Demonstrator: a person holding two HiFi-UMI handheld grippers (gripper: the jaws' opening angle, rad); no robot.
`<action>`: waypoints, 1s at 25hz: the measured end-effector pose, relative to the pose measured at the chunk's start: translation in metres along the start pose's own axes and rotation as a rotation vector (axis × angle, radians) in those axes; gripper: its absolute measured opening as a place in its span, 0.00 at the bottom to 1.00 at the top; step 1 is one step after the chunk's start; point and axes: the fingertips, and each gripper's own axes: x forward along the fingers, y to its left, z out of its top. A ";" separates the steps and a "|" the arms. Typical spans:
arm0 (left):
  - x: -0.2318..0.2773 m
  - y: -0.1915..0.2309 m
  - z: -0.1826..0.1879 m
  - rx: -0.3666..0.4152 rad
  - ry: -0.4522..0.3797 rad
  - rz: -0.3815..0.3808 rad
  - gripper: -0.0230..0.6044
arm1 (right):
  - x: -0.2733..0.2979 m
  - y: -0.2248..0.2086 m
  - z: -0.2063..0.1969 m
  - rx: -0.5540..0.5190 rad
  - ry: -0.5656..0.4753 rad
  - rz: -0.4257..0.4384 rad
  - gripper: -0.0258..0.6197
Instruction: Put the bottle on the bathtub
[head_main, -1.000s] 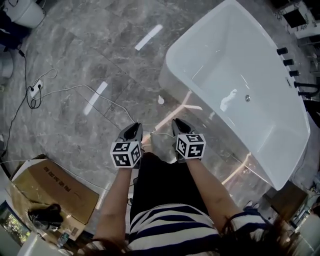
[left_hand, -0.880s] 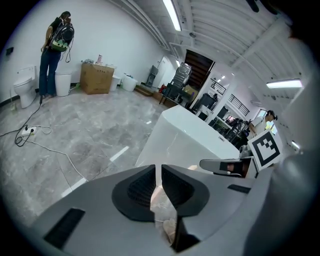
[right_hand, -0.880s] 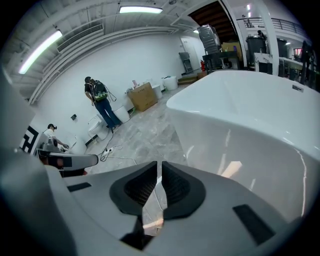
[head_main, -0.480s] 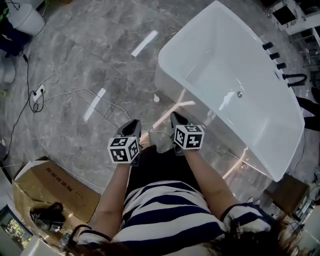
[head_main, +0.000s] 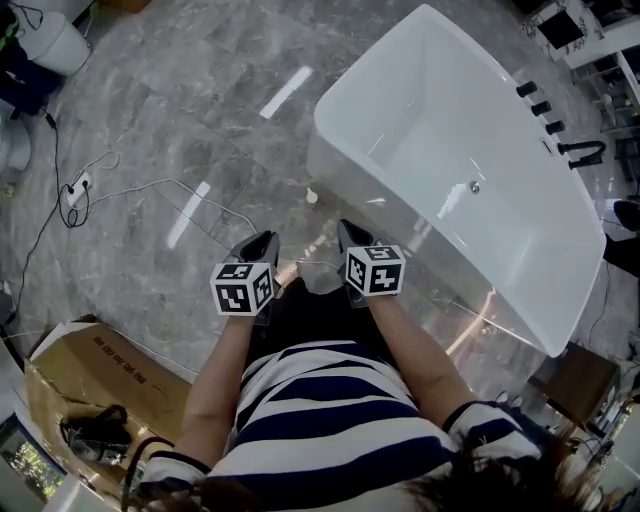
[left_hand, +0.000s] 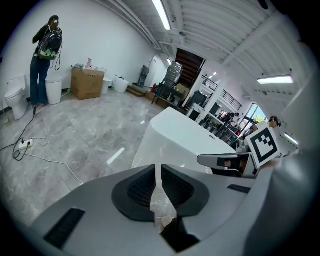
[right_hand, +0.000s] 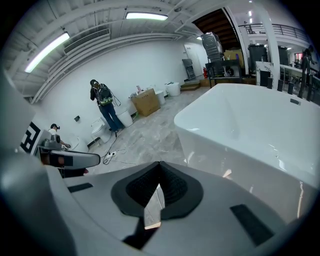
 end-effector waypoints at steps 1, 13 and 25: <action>0.000 0.001 0.000 0.002 0.002 -0.001 0.11 | 0.000 0.001 -0.001 -0.001 -0.001 -0.003 0.08; -0.001 0.002 -0.007 0.008 0.019 -0.020 0.11 | -0.004 0.004 -0.011 0.013 0.002 -0.025 0.08; -0.003 0.008 -0.006 -0.009 0.015 -0.008 0.11 | 0.000 0.004 -0.011 -0.008 0.021 -0.024 0.08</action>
